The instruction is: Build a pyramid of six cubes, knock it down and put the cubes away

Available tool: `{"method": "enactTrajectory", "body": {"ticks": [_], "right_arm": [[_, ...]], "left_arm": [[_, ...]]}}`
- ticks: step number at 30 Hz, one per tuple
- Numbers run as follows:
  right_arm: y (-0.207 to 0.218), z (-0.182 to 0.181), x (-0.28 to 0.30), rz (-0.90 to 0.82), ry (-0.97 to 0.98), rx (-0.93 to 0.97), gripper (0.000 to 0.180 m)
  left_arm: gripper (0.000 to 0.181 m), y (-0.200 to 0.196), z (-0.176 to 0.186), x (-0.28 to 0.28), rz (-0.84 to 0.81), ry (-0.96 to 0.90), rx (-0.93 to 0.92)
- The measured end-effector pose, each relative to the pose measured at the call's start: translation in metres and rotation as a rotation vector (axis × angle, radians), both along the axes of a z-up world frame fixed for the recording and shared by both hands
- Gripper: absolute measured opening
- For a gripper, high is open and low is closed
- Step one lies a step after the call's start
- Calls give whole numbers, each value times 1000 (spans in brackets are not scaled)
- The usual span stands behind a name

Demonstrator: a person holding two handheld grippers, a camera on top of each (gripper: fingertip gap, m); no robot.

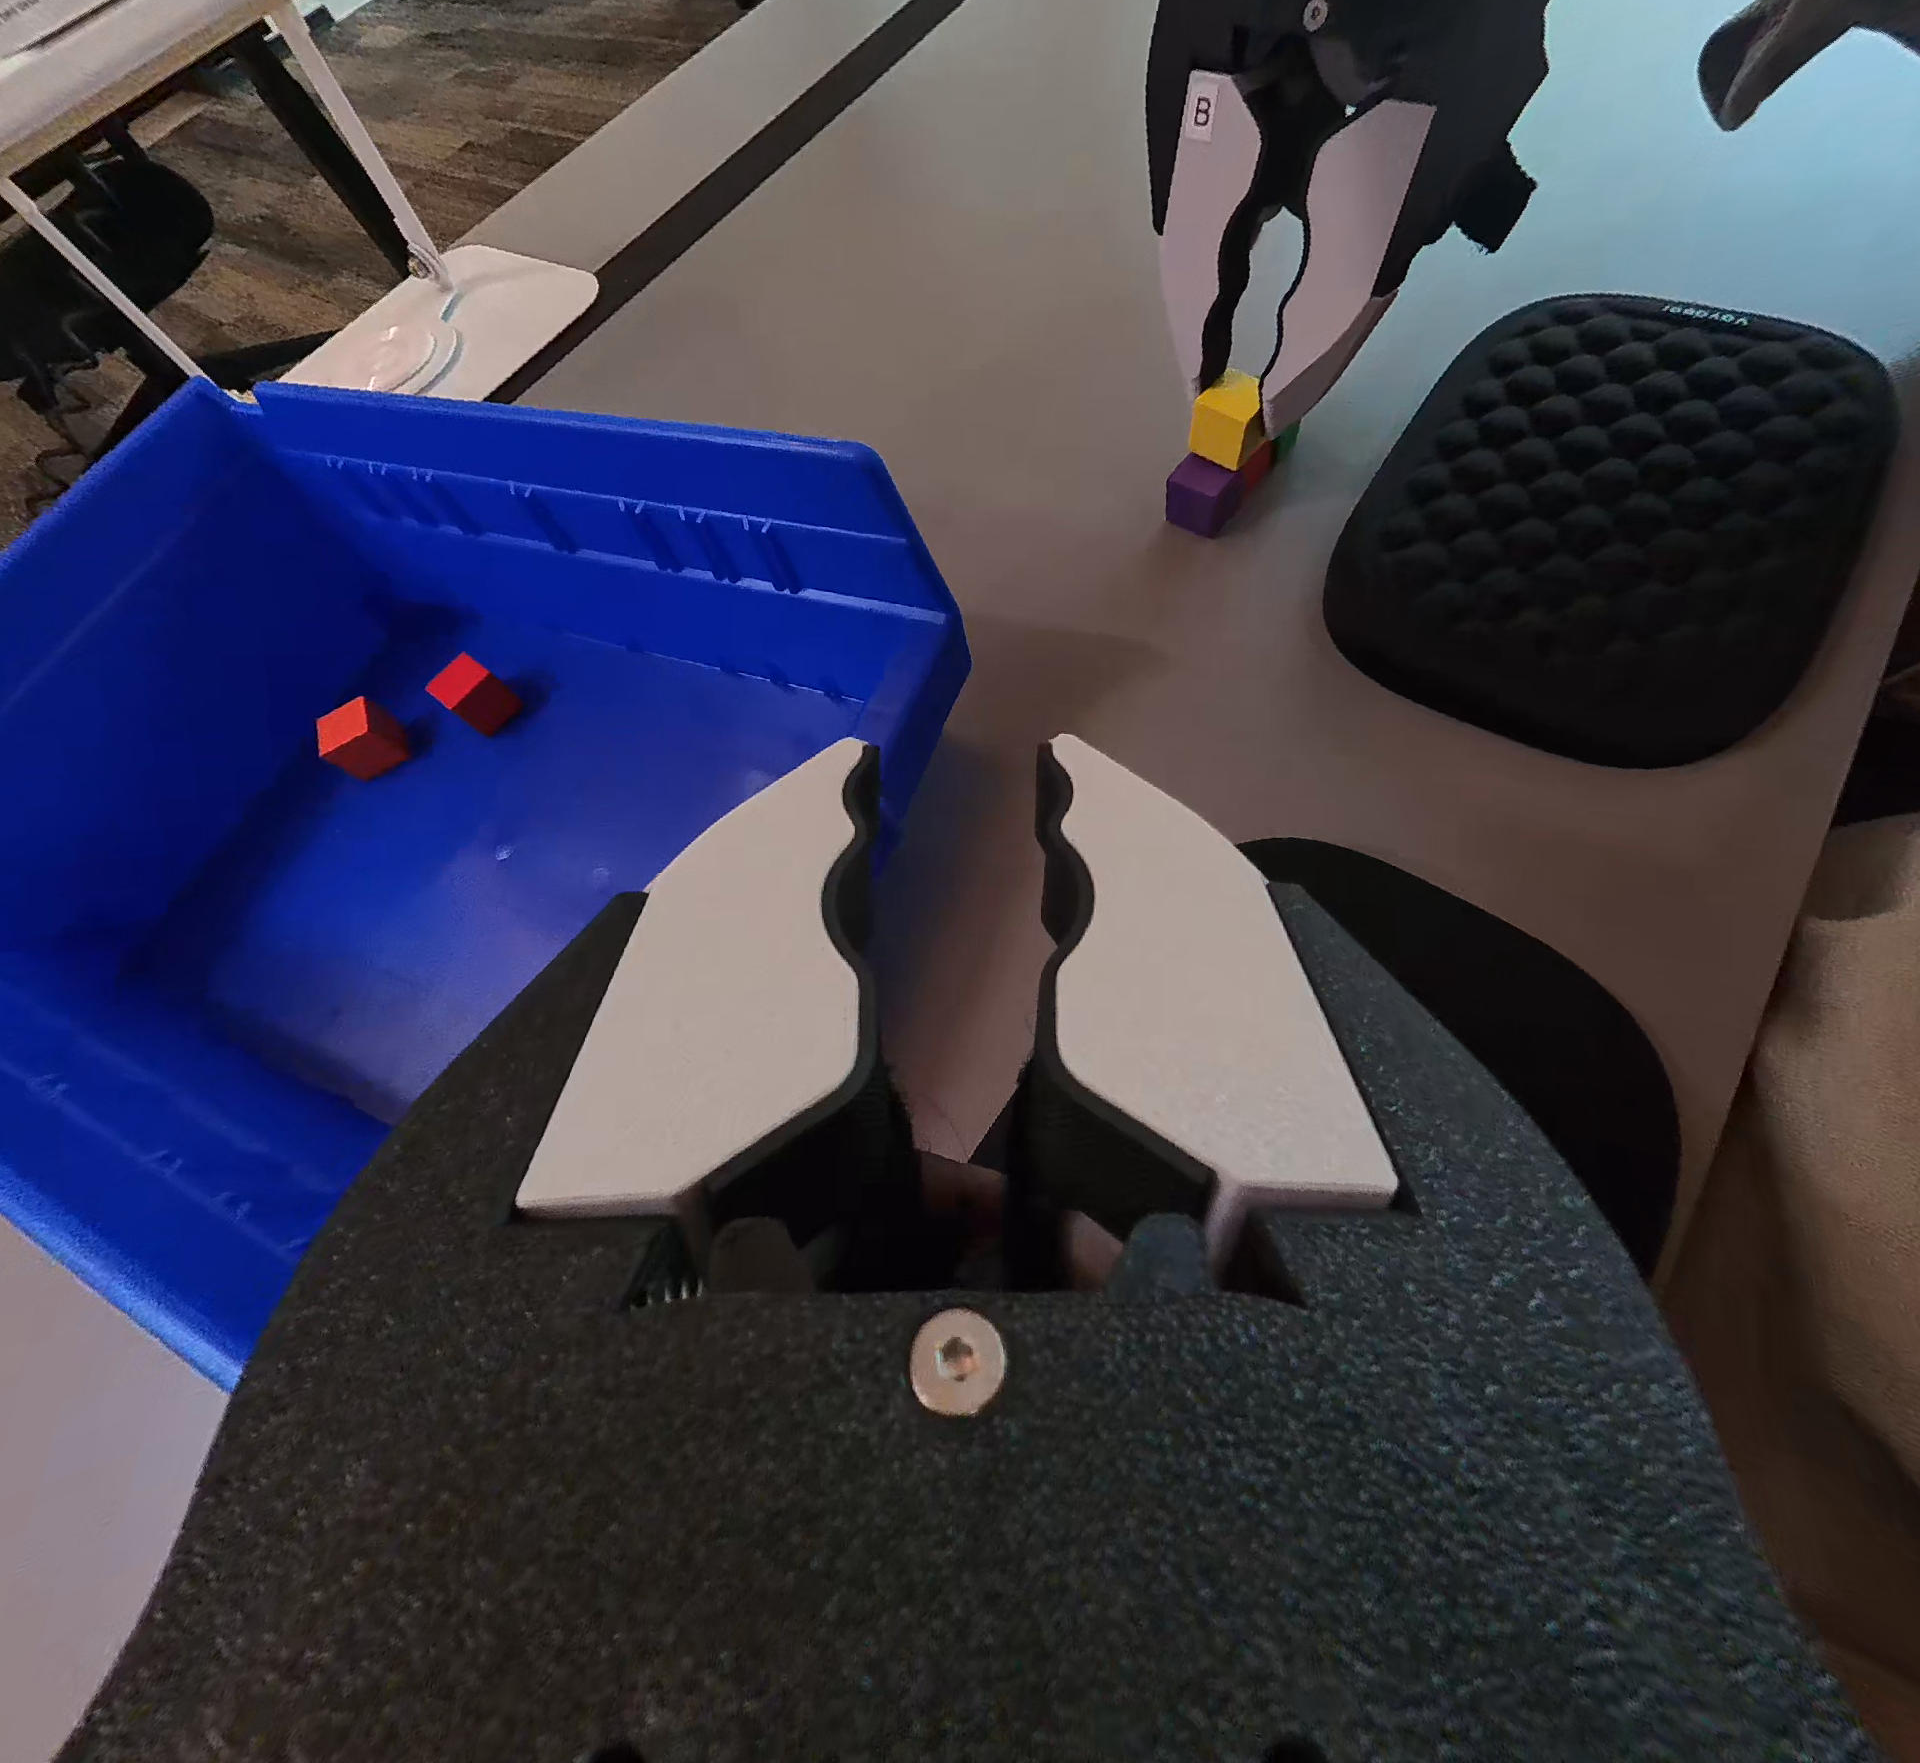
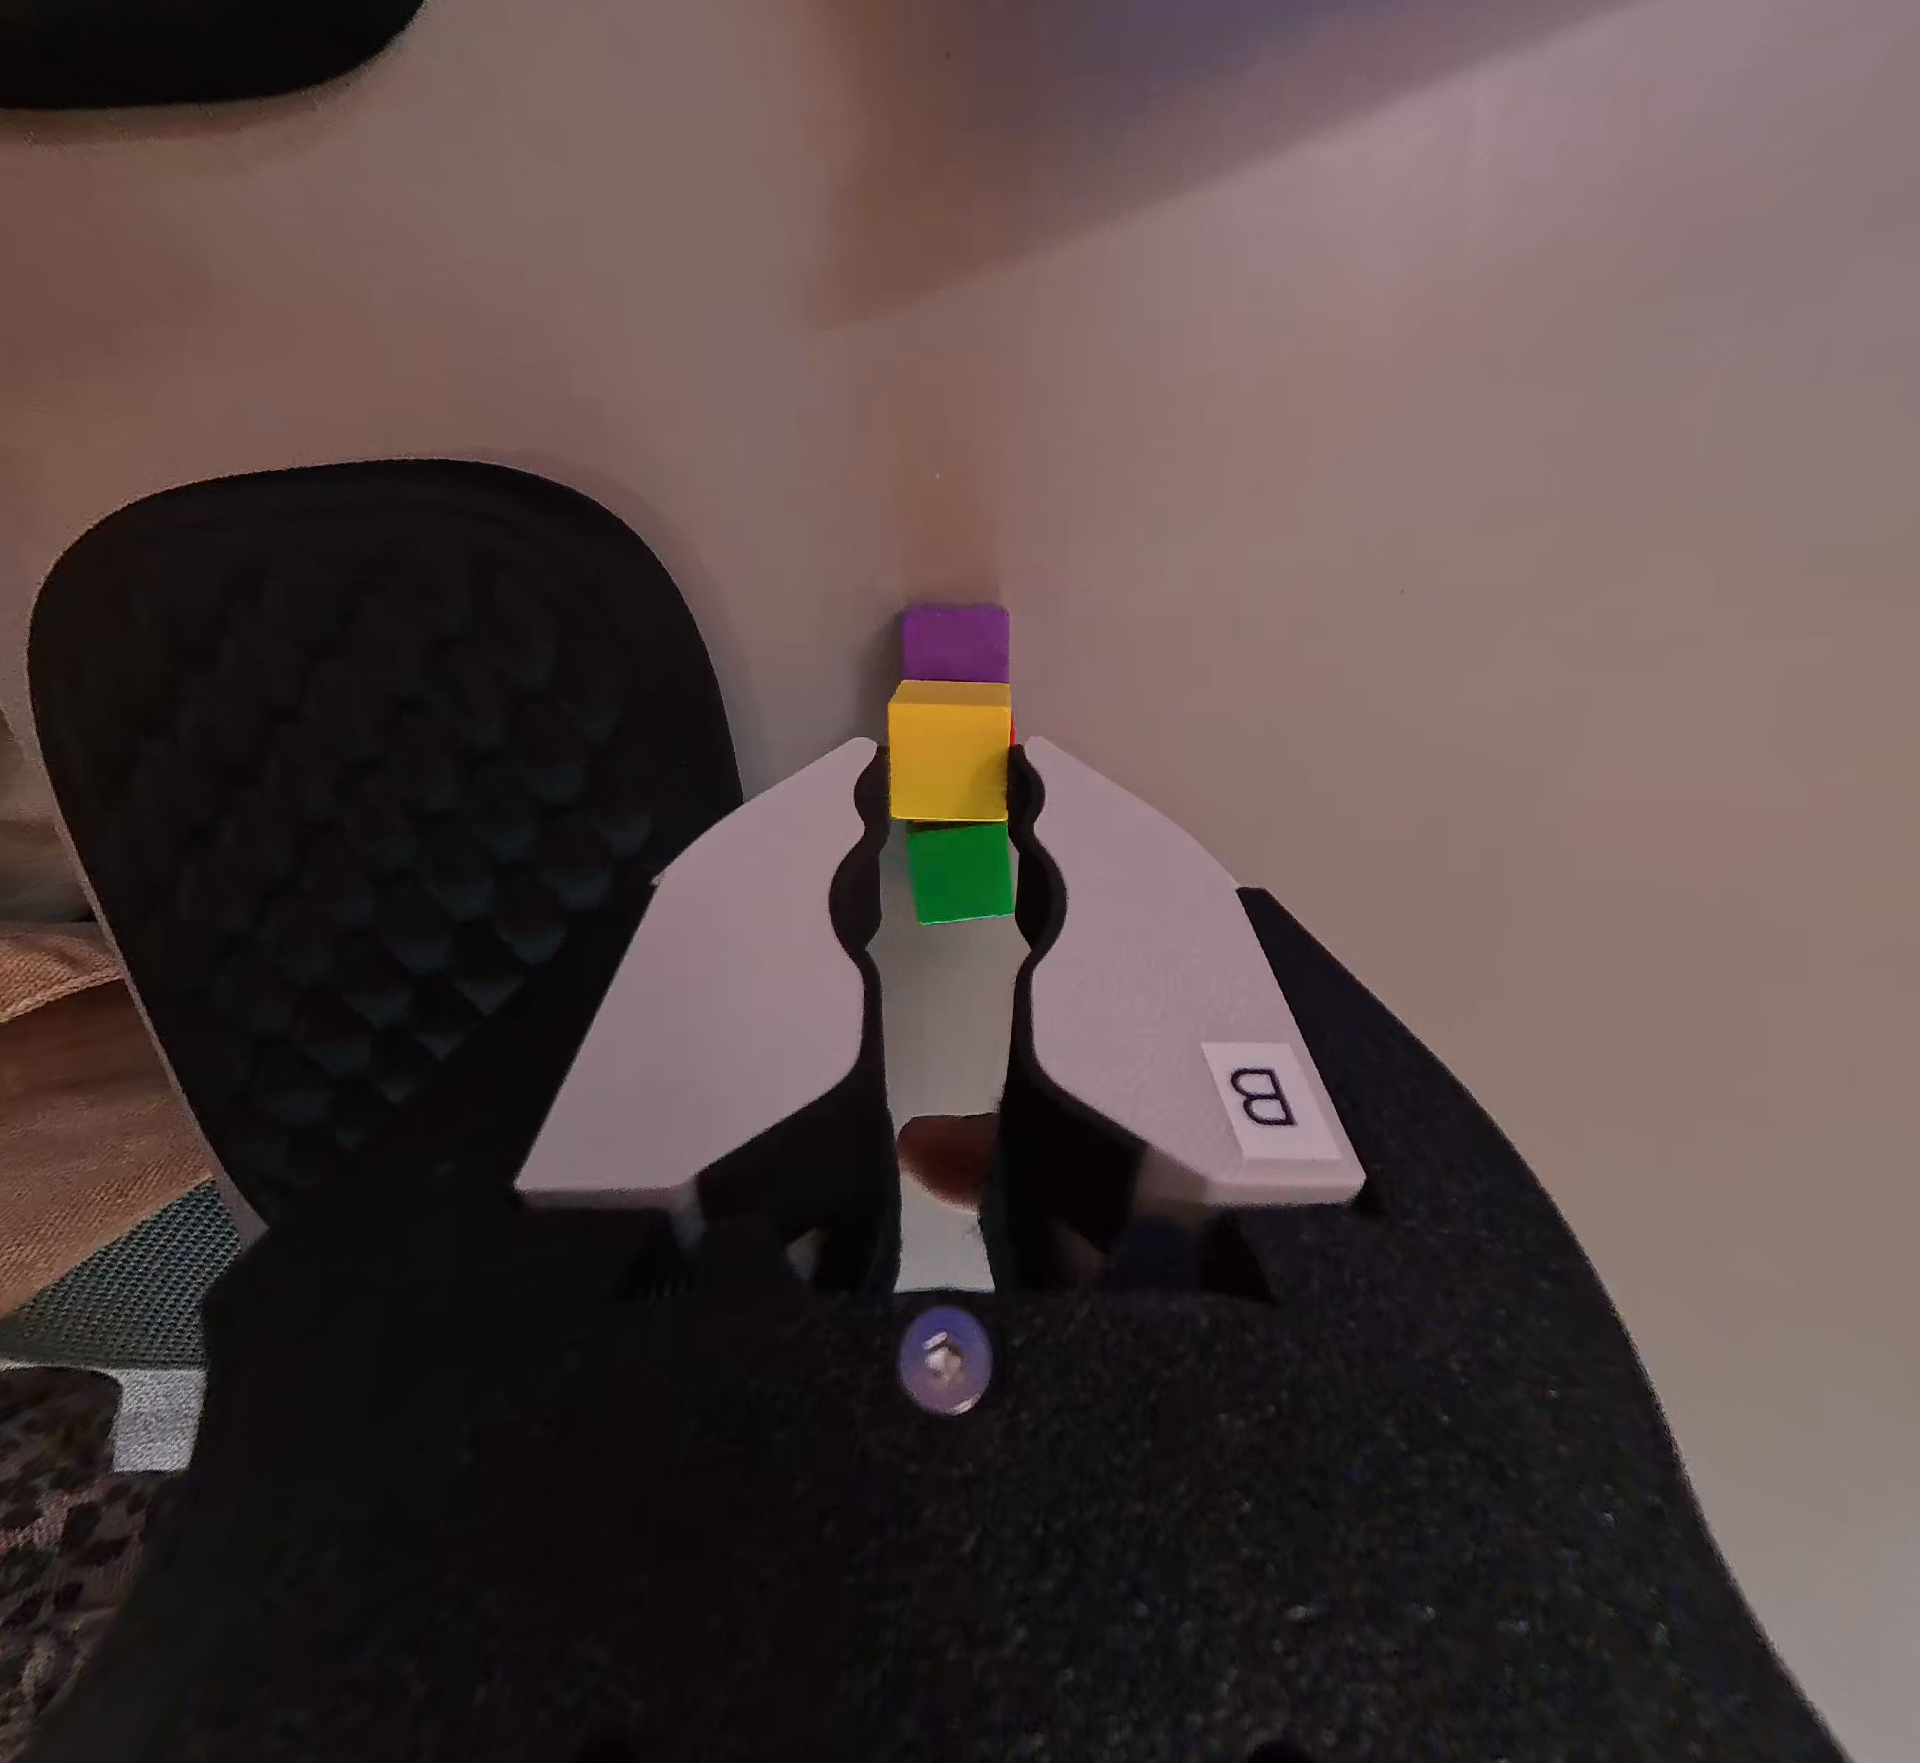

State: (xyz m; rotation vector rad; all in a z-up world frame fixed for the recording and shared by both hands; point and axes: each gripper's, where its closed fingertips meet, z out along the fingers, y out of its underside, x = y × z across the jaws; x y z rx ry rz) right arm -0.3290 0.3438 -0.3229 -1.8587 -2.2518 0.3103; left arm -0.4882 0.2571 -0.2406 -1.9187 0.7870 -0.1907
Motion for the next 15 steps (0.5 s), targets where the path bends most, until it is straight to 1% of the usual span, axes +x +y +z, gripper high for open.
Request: {"method": "enactTrajectory", "body": {"ticks": [4,5,9,12,15], "right_arm": [[1,-1,-1,8,-1,21,23],[1,-1,0,10,-4,24,29],[1,6,-1,0,35,7,38],[4,10,9,-5,49,3,39],[8,2,20,4,51,4,38]], "left_arm": [[29,0,-1,-1,1,1,-3],[29,0,-1,-1,1,1,-4],[29,-1,-2,-1,2,2,-10],[28,0,-4,-2,-2,1,-14],[28,0,-5,-1,-8,4,-16]]}}
